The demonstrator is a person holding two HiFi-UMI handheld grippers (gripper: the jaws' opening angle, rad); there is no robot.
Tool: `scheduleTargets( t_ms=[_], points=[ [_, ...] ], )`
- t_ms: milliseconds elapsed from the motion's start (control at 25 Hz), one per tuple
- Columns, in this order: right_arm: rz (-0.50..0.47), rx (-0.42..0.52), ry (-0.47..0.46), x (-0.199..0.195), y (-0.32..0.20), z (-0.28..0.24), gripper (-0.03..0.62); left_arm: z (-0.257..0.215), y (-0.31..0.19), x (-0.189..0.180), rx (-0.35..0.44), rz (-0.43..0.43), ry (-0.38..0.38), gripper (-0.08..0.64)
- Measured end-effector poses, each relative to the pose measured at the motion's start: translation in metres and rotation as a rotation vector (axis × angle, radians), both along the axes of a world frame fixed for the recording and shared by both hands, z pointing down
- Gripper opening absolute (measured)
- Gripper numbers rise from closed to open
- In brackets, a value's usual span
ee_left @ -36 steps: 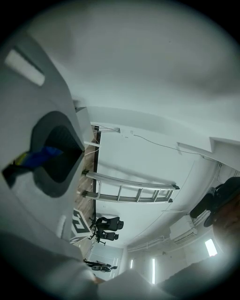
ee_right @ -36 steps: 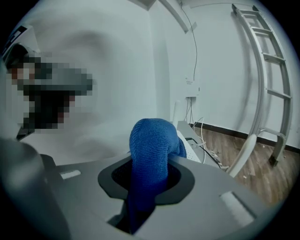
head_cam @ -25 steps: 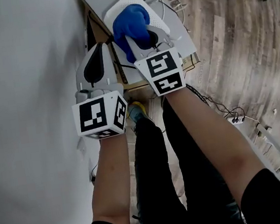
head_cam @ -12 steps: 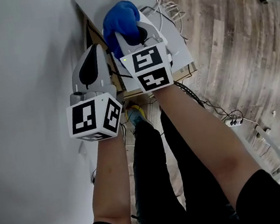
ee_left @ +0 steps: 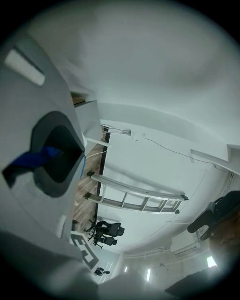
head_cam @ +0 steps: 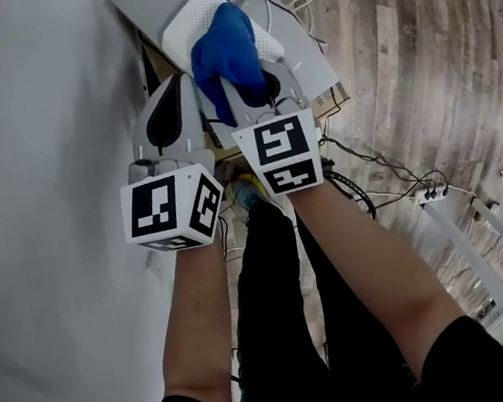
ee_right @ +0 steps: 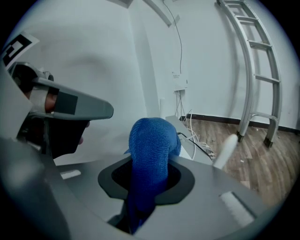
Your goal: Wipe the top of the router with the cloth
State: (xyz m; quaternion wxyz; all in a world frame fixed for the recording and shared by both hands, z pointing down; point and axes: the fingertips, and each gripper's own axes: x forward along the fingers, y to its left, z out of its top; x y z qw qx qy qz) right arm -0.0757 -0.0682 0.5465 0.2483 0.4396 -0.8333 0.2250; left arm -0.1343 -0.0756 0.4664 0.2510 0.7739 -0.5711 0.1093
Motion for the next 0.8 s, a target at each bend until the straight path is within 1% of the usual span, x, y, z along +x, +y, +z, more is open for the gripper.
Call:
scheduleTargets(
  t_ms=[280,400,520,600,800],
  points=[
    [0.06,-0.017,0.01,0.034,0.023,0.004,0.106,0.003,0.016,0.035,-0.02,0.085,0.022,0.002],
    [0.063,-0.022,0.02,0.05,0.034,0.004,0.106,-0.002,0.023,0.051,-0.022,0.121,0.031,0.0],
    [0.05,-0.015,0.055,0.066,0.044,0.006,0.106,-0.01,0.028,0.064,-0.015,0.165,0.038,0.001],
    [0.037,-0.005,0.081,0.075,0.052,0.006,0.106,-0.013,0.032,0.07,-0.013,0.179,0.04,0.0],
    [0.048,-0.008,0.103,0.101,0.065,0.009,0.106,-0.018,0.039,0.085,-0.008,0.191,0.044,0.0]
  ],
)
